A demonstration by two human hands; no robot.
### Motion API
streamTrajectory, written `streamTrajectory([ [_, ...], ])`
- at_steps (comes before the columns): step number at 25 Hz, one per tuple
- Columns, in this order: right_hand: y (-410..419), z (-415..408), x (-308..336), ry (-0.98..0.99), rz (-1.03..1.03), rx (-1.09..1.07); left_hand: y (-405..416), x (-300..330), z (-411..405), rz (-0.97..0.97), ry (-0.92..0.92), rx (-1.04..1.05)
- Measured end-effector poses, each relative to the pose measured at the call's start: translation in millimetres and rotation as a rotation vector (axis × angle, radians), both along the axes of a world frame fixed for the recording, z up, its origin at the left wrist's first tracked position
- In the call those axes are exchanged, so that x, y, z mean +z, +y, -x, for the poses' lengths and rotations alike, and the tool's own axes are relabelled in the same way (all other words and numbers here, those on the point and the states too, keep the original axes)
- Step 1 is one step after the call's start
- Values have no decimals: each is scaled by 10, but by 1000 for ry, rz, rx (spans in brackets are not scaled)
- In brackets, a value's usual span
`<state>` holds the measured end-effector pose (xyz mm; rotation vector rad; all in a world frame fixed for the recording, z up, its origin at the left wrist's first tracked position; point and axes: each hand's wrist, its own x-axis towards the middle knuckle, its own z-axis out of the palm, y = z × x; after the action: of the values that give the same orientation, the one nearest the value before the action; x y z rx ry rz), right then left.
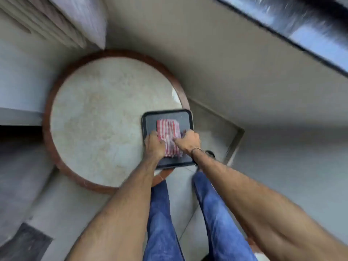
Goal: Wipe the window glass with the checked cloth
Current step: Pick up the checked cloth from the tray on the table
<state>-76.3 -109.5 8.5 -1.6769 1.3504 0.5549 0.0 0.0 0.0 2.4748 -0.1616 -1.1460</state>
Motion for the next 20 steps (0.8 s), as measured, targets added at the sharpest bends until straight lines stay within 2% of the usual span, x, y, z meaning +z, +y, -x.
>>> streamTrajectory([
  [4, 106, -74, -439, -18, 47, -91, -116, -363, 3, -21, -74, 159],
  [6, 104, -64, -460, -38, -7, -158, -125, -317, -5, 39, -6, 285],
  [9, -30, -37, -205, -77, -132, -242, -176, 134, -78, 148, 134, 385],
  [13, -365, -137, 934, -348, -446, -446, -269, 1218, -402, 376, 201, 279],
  [15, -625, -265, 1722, -505, -538, -454, -430, 1915, -667, 518, 206, 208],
  [17, -864, -432, 2586, -669, -550, -407, -655, 2761, -952, 684, 177, 98],
  [20, -1203, -683, 3638, -890, -393, -368, -1070, 3873, -1281, 849, 77, -71],
])
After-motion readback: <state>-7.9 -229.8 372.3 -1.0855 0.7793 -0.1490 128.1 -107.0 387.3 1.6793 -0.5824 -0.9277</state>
